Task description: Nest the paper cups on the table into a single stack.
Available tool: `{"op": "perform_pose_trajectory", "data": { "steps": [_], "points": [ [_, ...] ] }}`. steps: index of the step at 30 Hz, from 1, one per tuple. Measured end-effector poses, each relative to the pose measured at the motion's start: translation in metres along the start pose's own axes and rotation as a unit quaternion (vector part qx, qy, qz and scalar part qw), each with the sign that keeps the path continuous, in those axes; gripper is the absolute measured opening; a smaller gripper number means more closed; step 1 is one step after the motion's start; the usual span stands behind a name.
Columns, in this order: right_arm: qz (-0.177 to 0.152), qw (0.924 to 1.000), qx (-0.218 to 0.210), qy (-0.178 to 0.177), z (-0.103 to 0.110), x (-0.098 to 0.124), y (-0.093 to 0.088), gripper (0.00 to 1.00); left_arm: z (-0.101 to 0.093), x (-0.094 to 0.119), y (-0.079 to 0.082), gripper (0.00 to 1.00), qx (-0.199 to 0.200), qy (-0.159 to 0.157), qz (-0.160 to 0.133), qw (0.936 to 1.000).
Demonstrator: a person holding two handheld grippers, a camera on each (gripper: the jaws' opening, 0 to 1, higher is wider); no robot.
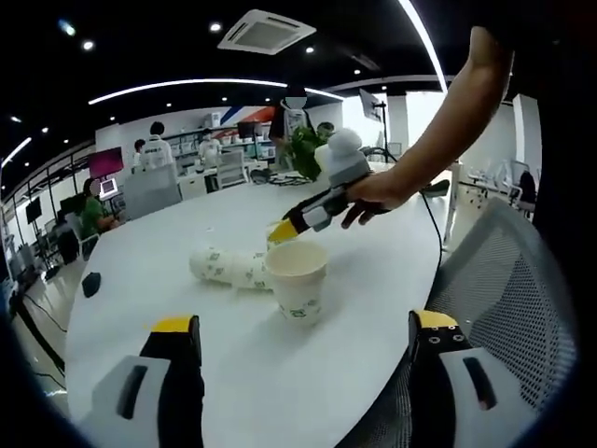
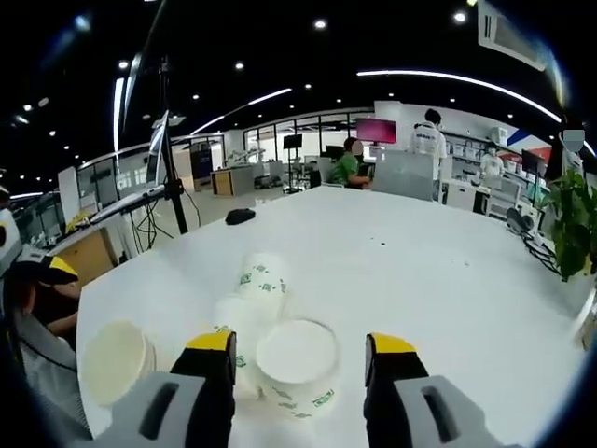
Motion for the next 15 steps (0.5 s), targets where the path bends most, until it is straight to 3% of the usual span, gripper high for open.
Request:
{"op": "perform_pose_trajectory", "data": {
  "steps": [8, 11, 15],
  "points": [
    [0.007, 1.0000, -0.003, 0.003, -0.0024, -0.0084, -0.0033, 0.46, 0.0022, -0.0003, -0.0024, 0.91, -0.002, 0.007, 0.006, 1.0000],
    [0.016, 0.9998, -0.008, 0.005, -0.0039, -0.0070, -0.0069, 0.37, 0.0022, -0.0004, -0.0028, 0.91, -0.005, 0.009, 0.008, 0.9999],
    [0.015, 0.9998, -0.016, 0.002, -0.0056, -0.0051, -0.0059, 0.37, 0.0020, -0.0005, -0.0032, 0.91, -0.010, 0.010, 0.010, 0.9998]
  ]
}}
Point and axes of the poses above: the point that each gripper's makers call its tool centre point, and the gripper's own axes: x roughly backward along the fingers, z roughly to its left, y roughly out of its top, the point moved 6 cm from there along x, roughly backward along the fingers, and after that the axes turned 1 degree about -z, right-handed, at the moved point
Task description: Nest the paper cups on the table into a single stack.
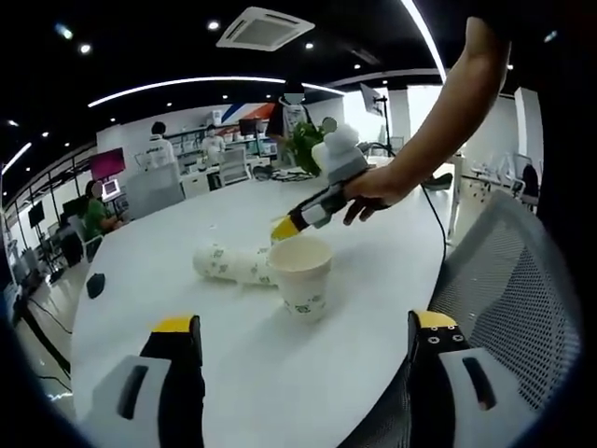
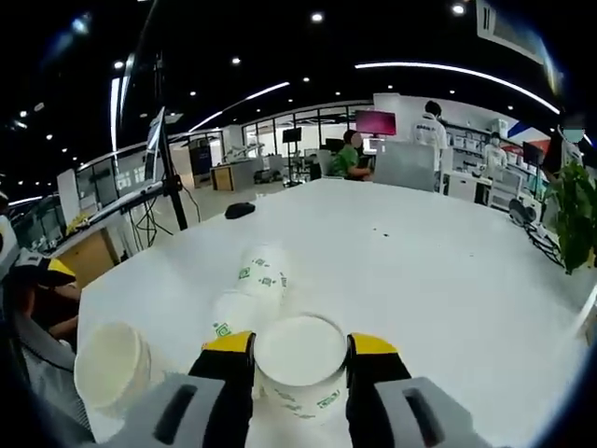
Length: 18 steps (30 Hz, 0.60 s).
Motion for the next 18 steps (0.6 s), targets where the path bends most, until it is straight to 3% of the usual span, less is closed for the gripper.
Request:
{"op": "perform_pose_trajectory", "data": {
  "steps": [18],
  "points": [
    [-0.024, 0.9992, -0.006, -0.031, -0.008, 0.032, 0.008, 0.36, 0.000, 0.000, -0.001, 0.91, -0.004, 0.003, 0.002, 1.0000]
  ]
}}
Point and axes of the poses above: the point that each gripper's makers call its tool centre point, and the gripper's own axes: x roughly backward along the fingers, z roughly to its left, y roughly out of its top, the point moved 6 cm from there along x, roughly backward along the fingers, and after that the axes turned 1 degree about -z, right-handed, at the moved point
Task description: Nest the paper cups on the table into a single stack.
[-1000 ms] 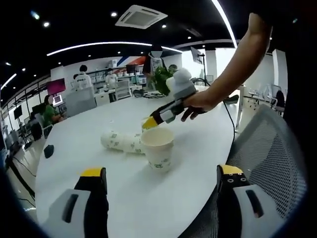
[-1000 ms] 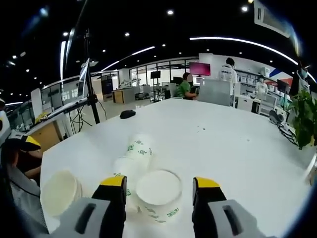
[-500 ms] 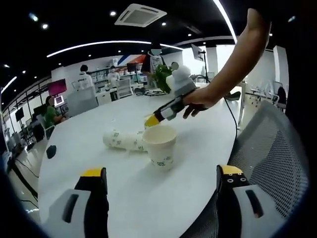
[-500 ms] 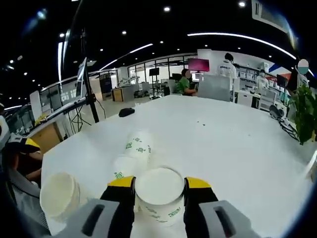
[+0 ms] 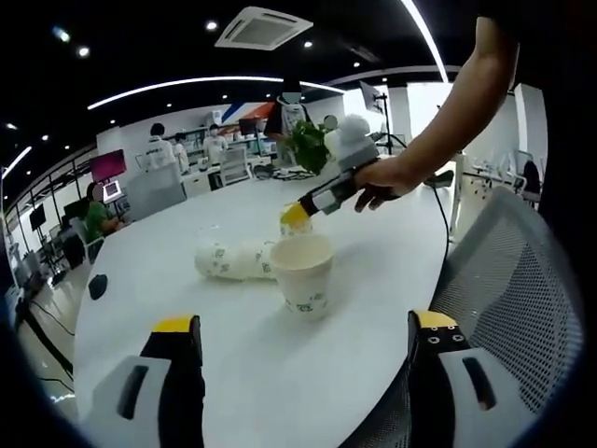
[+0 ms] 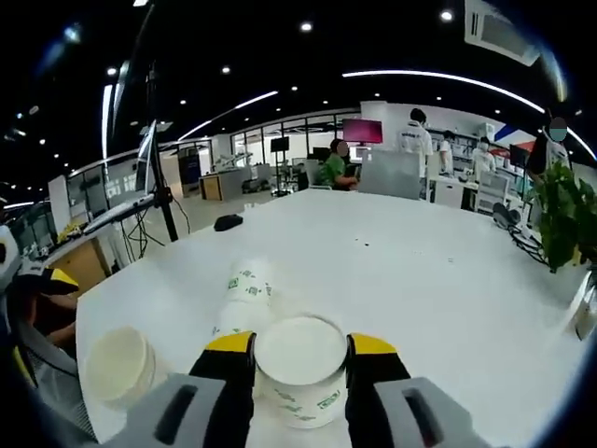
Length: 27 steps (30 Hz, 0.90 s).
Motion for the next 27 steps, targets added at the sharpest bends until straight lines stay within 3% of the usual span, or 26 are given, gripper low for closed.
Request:
{"op": "perform_pose_trajectory", "data": {
  "steps": [6, 15, 27],
  "points": [
    [-0.008, 0.9999, 0.006, -0.012, -0.006, 0.011, 0.002, 0.36, -0.001, 0.000, 0.000, 0.91, -0.002, -0.002, -0.001, 1.0000],
    [-0.046, 0.9986, 0.007, -0.025, -0.014, 0.038, 0.024, 0.36, -0.004, -0.002, 0.000, 0.92, 0.000, -0.015, 0.007, 0.9999],
    [-0.106, 0.9943, -0.001, -0.015, 0.010, 0.075, 0.064, 0.36, 0.004, 0.000, 0.007, 0.93, 0.047, -0.017, -0.004, 0.9987]
  ]
}}
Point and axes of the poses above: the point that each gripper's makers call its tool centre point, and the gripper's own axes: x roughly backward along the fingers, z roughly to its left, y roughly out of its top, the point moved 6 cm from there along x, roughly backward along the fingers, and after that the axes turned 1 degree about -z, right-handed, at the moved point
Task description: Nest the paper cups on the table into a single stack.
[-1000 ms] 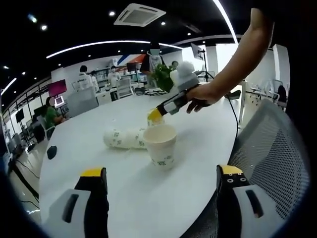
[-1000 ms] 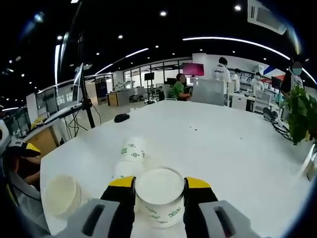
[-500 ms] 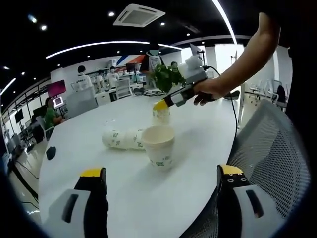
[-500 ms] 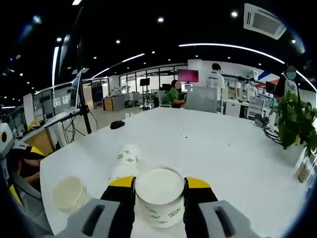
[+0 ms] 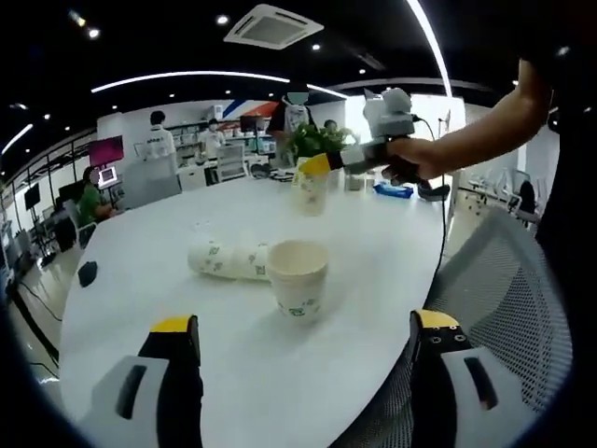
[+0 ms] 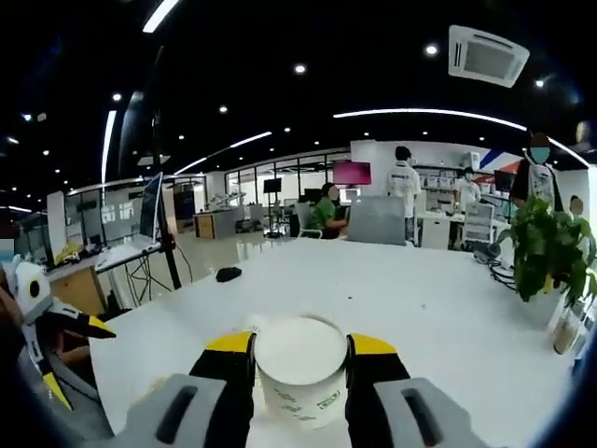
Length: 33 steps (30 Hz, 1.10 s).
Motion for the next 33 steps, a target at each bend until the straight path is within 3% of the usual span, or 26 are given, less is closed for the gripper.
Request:
{"op": "perform_pose_trajectory", "data": {
  "steps": [5, 15, 25, 33],
  "points": [
    [-0.018, 0.9998, -0.010, 0.007, 0.013, 0.012, 0.015, 0.36, 0.003, 0.000, 0.011, 0.93, 0.016, 0.007, -0.015, 0.9997],
    [-0.033, 0.9991, -0.020, 0.017, 0.025, 0.022, 0.023, 0.36, 0.005, -0.005, 0.029, 0.87, 0.016, 0.002, -0.026, 0.9995],
    [-0.042, 0.9970, -0.047, 0.044, 0.047, 0.031, 0.022, 0.36, 0.000, -0.015, 0.046, 0.65, 0.053, -0.036, -0.042, 0.9970],
    [-0.040, 0.9940, -0.070, 0.074, 0.063, 0.035, 0.020, 0.36, -0.005, -0.028, 0.055, 0.55, 0.056, -0.068, -0.046, 0.9950]
  ]
}}
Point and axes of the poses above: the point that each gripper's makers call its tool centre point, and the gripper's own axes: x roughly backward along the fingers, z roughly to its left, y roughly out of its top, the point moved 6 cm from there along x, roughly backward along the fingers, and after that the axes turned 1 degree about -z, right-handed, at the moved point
